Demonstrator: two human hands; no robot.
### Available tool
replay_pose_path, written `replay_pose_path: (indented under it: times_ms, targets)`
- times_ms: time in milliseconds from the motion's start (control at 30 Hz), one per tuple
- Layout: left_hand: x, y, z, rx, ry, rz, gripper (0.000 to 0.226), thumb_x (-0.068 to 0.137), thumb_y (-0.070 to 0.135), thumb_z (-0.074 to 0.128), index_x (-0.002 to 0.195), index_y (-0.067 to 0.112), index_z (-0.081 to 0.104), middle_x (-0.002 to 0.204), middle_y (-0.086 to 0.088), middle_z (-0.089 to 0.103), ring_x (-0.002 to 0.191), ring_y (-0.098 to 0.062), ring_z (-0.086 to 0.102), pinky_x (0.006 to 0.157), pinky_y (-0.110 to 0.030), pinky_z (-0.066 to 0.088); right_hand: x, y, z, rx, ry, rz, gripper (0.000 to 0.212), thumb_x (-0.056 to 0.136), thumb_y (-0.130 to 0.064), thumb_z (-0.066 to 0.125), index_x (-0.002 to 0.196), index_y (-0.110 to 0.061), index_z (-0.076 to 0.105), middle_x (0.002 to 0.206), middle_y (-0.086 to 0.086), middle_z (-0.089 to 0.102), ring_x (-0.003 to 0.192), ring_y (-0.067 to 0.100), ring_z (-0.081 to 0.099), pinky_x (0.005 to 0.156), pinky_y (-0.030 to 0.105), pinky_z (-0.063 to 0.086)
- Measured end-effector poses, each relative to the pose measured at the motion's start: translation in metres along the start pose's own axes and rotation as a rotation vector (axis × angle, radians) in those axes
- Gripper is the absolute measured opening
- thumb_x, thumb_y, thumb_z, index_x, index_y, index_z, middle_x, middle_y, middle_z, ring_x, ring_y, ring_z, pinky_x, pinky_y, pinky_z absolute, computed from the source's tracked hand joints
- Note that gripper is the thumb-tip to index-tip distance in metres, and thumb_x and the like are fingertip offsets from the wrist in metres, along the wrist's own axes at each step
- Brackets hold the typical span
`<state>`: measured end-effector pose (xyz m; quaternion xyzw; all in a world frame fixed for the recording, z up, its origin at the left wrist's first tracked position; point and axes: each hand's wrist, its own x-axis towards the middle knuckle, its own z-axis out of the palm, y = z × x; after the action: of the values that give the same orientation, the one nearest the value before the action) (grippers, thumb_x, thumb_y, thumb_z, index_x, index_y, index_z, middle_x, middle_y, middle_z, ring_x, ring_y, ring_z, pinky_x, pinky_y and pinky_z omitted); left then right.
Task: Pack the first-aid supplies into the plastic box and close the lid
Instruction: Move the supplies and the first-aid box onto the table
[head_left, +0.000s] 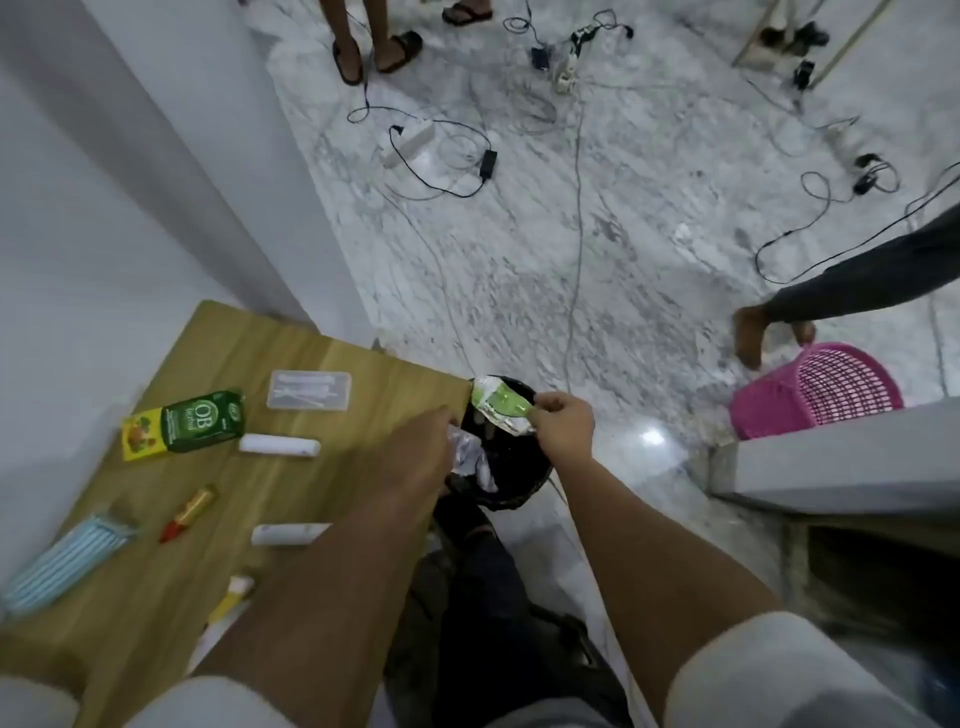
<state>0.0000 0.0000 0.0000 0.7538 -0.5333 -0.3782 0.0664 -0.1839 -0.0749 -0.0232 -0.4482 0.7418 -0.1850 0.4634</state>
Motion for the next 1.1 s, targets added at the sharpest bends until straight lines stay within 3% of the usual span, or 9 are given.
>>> replay_pose_path:
  times_ms: [133,267,400,500,567,733,867,967,1100]
  targets:
    - [0.034,0.04,0.013,0.154,-0.009,0.089,0.033,0.092,0.005,0.055,0.122,0.015,0.063,0.108,-0.01,0.068,0.096,-0.029,0.066,0.071,-0.041,0.048,0.026,0.004,-0.024,-0.062,0.074,0.078,0.018,0.081,0.0,0.074,0.096,-0.008,0.081,0.095,0.009,0.078,0.093,0.025,0.074,0.092,0.038,0.06]
    - [0.068,0.059,0.031,0.302,-0.037,0.157,0.038,0.09,0.001,0.058,0.127,0.01,0.061,0.111,-0.013,0.067,0.098,-0.034,0.066,0.071,-0.041,0.05,0.047,0.006,-0.025,-0.099,0.059,0.085,0.024,0.083,0.002,0.067,0.101,-0.009,0.078,0.097,0.011,0.077,0.079,0.021,0.069,0.068,0.025,0.051]
    - [0.089,0.072,0.041,0.485,-0.004,0.193,0.035,0.094,0.009,0.058,0.129,0.011,0.056,0.121,-0.011,0.062,0.109,-0.031,0.062,0.07,-0.035,0.039,0.063,0.011,-0.022,-0.223,-0.046,0.074,0.037,0.087,-0.007,0.071,0.124,-0.008,0.068,0.112,0.013,0.071,0.105,0.029,0.069,0.083,0.032,0.052]
    - [0.085,0.077,0.031,0.586,0.11,0.202,0.029,0.096,0.011,0.057,0.125,0.015,0.057,0.118,-0.006,0.059,0.11,-0.029,0.058,0.066,-0.035,0.035,0.059,0.012,-0.023,-0.334,-0.1,0.027,0.041,0.091,-0.012,0.069,0.131,-0.007,0.062,0.106,0.011,0.068,0.096,0.027,0.066,0.079,0.032,0.051]
    - [0.075,0.076,0.018,0.603,0.151,0.185,0.028,0.098,0.014,0.057,0.125,0.016,0.058,0.119,-0.006,0.059,0.111,-0.029,0.057,0.068,-0.036,0.034,0.048,0.007,-0.026,-0.37,-0.136,-0.017,0.043,0.094,-0.016,0.068,0.136,-0.008,0.061,0.114,0.012,0.069,0.103,0.028,0.066,0.079,0.029,0.047]
    - [0.023,0.051,-0.032,0.549,0.215,0.09,0.031,0.098,0.014,0.054,0.129,0.017,0.059,0.126,-0.006,0.057,0.117,-0.03,0.053,0.077,-0.039,0.043,-0.004,-0.021,-0.022,-0.464,-0.239,-0.223,0.047,0.096,-0.028,0.067,0.14,-0.012,0.061,0.134,0.009,0.067,0.121,0.026,0.063,0.095,0.034,0.051]
    - [-0.045,0.013,-0.081,0.49,0.338,-0.027,0.027,0.1,0.02,0.051,0.124,0.016,0.06,0.127,-0.007,0.057,0.116,-0.03,0.054,0.081,-0.04,0.042,-0.062,-0.065,0.007,-0.562,-0.324,-0.476,0.047,0.097,-0.034,0.067,0.139,-0.013,0.061,0.136,0.008,0.065,0.119,0.027,0.064,0.093,0.034,0.05]
    - [-0.104,-0.023,-0.117,0.419,0.409,-0.145,0.034,0.101,0.028,0.05,0.132,0.017,0.059,0.133,-0.007,0.056,0.123,-0.029,0.053,0.095,-0.043,0.043,-0.112,-0.1,0.043,-0.652,-0.379,-0.663,0.05,0.097,-0.039,0.066,0.14,-0.016,0.061,0.136,0.007,0.064,0.117,0.027,0.065,0.093,0.034,0.051]
    - [-0.188,-0.076,-0.155,0.37,0.546,-0.285,0.033,0.097,0.029,0.055,0.126,0.016,0.062,0.128,-0.008,0.057,0.121,-0.033,0.054,0.089,-0.045,0.048,-0.179,-0.14,0.09,-0.679,-0.436,-0.875,0.044,0.094,-0.035,0.069,0.133,-0.014,0.066,0.13,0.011,0.068,0.118,0.031,0.064,0.098,0.038,0.051]
